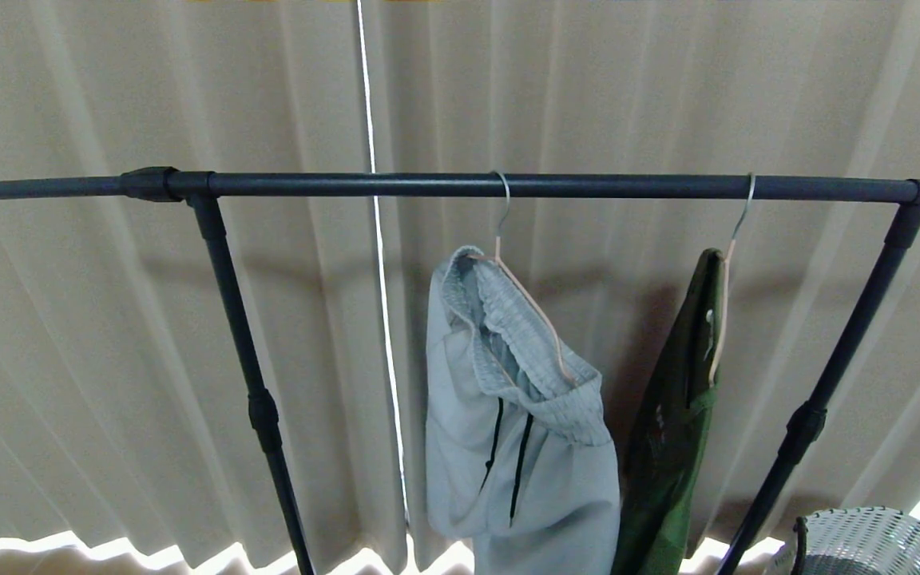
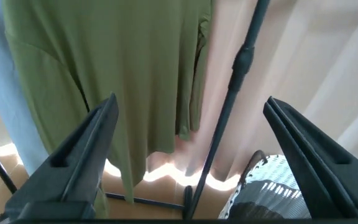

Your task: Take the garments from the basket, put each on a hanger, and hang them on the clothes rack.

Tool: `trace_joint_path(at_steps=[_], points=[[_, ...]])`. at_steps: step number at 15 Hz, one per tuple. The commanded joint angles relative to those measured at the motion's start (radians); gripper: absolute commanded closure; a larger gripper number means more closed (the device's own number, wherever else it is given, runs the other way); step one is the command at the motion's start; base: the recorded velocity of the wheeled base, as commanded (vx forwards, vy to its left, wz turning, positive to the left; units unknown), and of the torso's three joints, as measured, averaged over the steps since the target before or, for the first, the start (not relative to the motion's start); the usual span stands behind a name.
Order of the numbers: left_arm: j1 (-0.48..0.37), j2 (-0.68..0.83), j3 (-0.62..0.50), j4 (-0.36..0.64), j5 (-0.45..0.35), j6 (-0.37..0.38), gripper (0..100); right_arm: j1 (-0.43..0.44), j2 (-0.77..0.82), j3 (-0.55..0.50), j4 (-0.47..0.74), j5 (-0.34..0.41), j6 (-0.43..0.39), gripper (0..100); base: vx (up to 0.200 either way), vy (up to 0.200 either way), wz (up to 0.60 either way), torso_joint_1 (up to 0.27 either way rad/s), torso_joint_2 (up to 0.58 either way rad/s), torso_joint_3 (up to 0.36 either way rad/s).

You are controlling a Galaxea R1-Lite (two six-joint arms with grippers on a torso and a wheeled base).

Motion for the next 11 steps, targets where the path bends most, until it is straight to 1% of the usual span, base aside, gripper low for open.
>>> trace_joint_path(at_steps=[1,2,3,5,8,11], points=[[0.0,0.0,0.0,0.0,0.0,0.0,0,0.0,0.0,0.023,-0.05,-0.111,0.018,0,0.0,0.0,0.0,0.0,0.0,0.0],[0.0,0.0,0.0,0.0,0.0,0.0,0,0.0,0.0,0.047,-0.11,-0.161,0.036,0,0.0,0.0,0.0,0.0,0.0,0.0],[0.0,0.0,0.0,0.0,0.0,0.0,0,0.0,0.0,0.053,-0.137,-0.168,0.047,0,0.0,0.0,0.0,0.0,0.0,0.0],[0.0,0.0,0.0,0.0,0.0,0.0,0,0.0,0.0,0.053,-0.133,-0.168,0.058,0,0.0,0.0,0.0,0.0,0.0,0.0],[0.0,0.0,0.0,0.0,0.0,0.0,0,0.0,0.001,0.053,-0.131,-0.156,0.041,0,0.0,0.0,0.0,0.0,0.0,0.0],[0.0,0.0,0.0,0.0,0.0,0.0,0,0.0,0.001,0.053,-0.131,-0.156,0.041,0,0.0,0.0,0.0,0.0,0.0,0.0]])
